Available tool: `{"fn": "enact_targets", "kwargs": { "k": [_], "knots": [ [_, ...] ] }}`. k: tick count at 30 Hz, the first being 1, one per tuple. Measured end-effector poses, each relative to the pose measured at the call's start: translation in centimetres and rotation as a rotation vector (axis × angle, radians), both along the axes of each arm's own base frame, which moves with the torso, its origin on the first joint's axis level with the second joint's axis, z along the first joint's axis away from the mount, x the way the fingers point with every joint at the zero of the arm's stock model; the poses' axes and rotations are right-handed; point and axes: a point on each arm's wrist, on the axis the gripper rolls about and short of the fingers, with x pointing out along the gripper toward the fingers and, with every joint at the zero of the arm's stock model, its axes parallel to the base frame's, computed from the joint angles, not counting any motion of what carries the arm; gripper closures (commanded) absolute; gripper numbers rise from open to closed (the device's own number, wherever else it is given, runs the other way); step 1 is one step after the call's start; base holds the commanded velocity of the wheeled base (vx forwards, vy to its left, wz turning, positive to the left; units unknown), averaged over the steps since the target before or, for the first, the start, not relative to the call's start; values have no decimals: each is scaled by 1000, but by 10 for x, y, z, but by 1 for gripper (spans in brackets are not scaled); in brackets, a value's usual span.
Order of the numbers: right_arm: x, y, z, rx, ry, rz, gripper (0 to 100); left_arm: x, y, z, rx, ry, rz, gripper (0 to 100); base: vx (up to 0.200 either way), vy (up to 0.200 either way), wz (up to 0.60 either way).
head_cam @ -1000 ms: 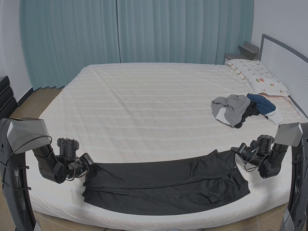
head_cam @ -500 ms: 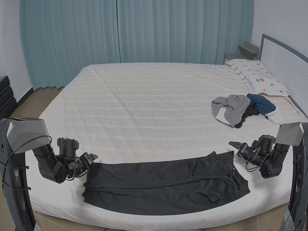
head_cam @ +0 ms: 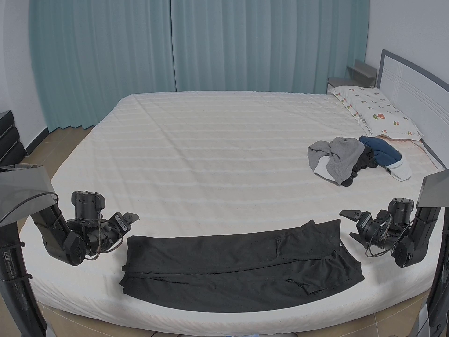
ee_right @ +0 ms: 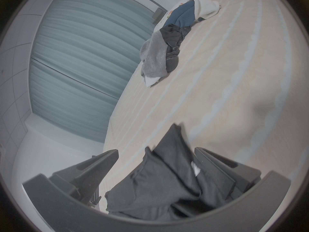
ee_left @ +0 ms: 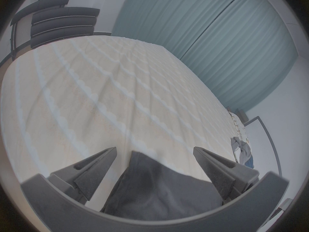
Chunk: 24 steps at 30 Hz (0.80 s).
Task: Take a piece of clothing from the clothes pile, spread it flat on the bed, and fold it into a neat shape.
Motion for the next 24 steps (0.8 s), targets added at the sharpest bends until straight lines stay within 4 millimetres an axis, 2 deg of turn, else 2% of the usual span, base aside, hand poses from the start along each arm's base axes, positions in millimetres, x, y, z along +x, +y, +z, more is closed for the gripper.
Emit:
{"fn": "enact_targets", "kwargs": {
  "k": [8, 12, 17, 24],
  "knots": [
    [-23, 15, 13, 48, 37, 21, 0, -30, -1, -9, -28, 94, 13, 0, -200, 0, 0],
    [-29, 18, 15, 71, 56, 17, 0, -46, -3, -15, -46, 150, 1, 0, 0, 0, 0],
    [-33, 18, 14, 75, 70, 15, 0, -56, -11, -20, -59, 191, -25, 0, 0, 0, 0],
    [-37, 18, 12, 78, 89, 11, 0, -54, -23, -25, -84, 191, -23, 0, 0, 0, 0]
  ]
}}
